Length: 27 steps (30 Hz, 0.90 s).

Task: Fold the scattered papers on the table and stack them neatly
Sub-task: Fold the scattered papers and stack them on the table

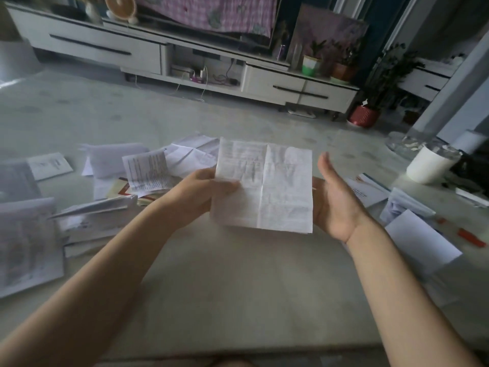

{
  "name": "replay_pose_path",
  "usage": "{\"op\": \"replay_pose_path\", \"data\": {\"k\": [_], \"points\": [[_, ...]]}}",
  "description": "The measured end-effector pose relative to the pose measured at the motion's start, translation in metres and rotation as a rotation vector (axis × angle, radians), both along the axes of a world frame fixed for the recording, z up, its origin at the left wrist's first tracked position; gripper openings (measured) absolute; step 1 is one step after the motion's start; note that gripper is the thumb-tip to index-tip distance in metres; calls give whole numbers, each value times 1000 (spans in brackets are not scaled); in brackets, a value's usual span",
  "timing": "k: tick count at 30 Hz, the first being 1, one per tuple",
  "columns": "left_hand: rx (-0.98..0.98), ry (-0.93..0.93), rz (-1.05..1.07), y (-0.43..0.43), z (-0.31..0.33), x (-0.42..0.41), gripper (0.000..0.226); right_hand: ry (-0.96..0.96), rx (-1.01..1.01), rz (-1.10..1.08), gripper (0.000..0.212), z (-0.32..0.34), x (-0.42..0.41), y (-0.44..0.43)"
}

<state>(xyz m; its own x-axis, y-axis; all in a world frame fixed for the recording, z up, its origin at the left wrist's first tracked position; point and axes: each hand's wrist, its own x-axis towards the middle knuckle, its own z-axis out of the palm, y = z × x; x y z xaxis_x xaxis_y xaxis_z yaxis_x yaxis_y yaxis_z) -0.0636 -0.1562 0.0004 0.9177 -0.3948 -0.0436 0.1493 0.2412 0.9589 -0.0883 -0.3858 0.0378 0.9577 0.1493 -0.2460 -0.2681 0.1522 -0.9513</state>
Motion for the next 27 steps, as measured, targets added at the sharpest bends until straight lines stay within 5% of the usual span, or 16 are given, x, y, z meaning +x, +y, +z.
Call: {"op": "replay_pose_path", "data": {"k": [4,19,21,24,27], "points": [[-13,10,9,-1,1,-6,19,-60,-176,-3,34,-6,-5,8],[37,65,113,-9,-2,-9,19,-107,-294,-57,21,-4,-15,11],[280,-85,330,-9,-3,-11,23,-78,-351,-13,21,-4,-18,11],[746,-634,689,-15,-6,-27,23,-2,-415,52,23,-10,-30,13],[1006,-1054,523,-34,-19,-53,25,39,-526,64,25,-20,-44,18]]}}
